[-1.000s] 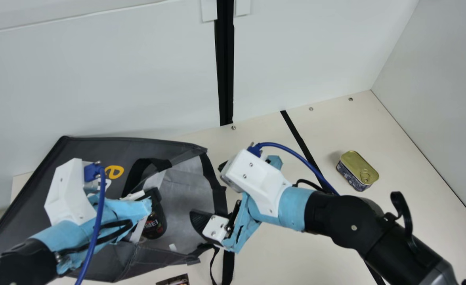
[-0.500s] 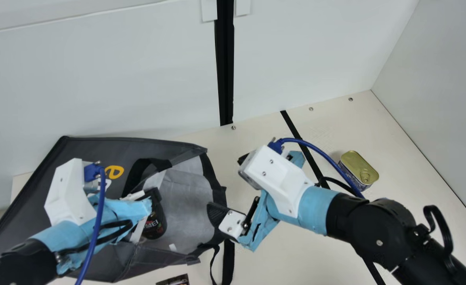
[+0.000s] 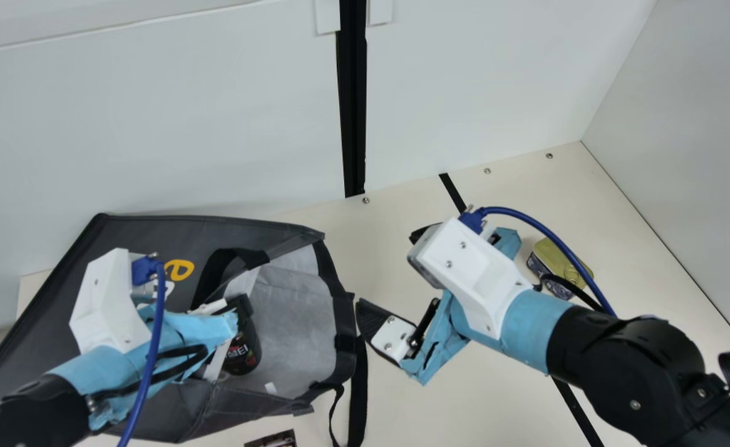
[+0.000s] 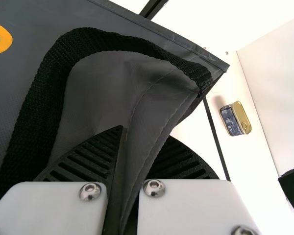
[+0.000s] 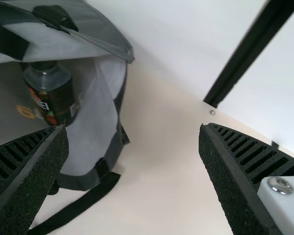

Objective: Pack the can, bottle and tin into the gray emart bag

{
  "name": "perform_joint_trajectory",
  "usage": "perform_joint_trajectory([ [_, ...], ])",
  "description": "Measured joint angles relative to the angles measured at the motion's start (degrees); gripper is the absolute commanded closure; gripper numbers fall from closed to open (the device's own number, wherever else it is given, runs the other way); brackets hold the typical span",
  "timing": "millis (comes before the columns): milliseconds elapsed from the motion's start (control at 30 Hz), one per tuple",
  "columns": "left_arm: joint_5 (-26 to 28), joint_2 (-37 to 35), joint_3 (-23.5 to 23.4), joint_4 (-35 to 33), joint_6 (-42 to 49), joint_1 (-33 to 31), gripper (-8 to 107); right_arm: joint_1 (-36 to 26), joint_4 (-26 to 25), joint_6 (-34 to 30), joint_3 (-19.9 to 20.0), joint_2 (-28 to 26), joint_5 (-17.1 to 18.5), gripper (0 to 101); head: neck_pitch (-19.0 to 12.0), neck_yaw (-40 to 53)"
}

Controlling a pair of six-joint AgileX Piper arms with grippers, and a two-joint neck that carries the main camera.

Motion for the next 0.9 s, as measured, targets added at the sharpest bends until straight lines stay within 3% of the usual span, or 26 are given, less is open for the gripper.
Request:
perform_joint_trajectory([
  [367,0.0,0.0,0.0,0.0,0.0,0.0,89,-2.4,-9.9,8.6,-1.1,-2.9,2.5,10,0.0,0.0],
  [900,0.0,0.0,0.0,0.0,0.0,0.0,89,-4.1,-23.1,19.7,-4.0,-6.5,9.0,10,0.0,0.0],
])
